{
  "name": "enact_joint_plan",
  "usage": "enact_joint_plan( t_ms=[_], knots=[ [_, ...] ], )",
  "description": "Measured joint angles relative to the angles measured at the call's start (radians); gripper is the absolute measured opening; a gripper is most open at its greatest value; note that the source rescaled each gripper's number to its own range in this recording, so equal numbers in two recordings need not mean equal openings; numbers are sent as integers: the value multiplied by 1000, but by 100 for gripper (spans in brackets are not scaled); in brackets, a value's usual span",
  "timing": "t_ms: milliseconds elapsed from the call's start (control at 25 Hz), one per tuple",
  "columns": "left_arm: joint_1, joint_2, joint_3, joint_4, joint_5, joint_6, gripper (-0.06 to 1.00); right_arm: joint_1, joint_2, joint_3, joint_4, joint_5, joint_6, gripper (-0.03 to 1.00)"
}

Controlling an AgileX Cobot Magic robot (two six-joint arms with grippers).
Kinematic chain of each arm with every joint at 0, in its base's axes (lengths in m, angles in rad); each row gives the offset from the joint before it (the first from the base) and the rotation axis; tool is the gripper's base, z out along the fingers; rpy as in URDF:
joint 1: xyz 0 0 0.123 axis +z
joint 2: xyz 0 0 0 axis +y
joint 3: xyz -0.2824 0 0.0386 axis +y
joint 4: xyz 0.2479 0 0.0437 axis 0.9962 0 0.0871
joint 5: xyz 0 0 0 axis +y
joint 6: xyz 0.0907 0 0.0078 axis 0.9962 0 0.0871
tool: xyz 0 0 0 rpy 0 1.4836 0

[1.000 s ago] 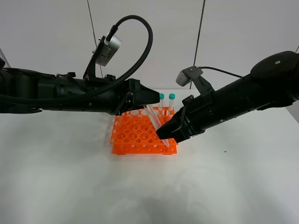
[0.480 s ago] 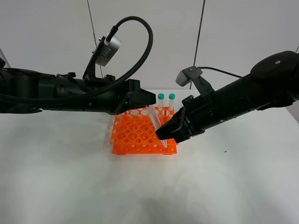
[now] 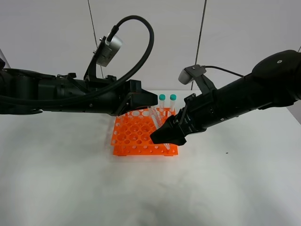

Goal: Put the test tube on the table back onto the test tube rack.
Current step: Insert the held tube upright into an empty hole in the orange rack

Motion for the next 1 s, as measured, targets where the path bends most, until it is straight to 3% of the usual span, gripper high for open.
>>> enact_joint_plan(
  t_ms=[120, 320, 480, 800, 1000],
  knots=[
    [0, 0, 0, 0, 0, 0, 0, 0, 0, -63, -96, 97, 109, 96],
    [0, 0, 0, 0, 0, -1, 0, 0, 0, -236, -350, 278, 428, 91],
    [0, 0, 0, 0, 0, -1, 0, 0, 0, -344, -555, 367, 666, 90],
    [0, 0, 0, 0, 0, -1, 0, 0, 0, -379, -884, 381, 949, 89],
    [0, 0, 0, 0, 0, -1, 0, -47, 0, -379, -951, 381, 997, 89]
  ],
)
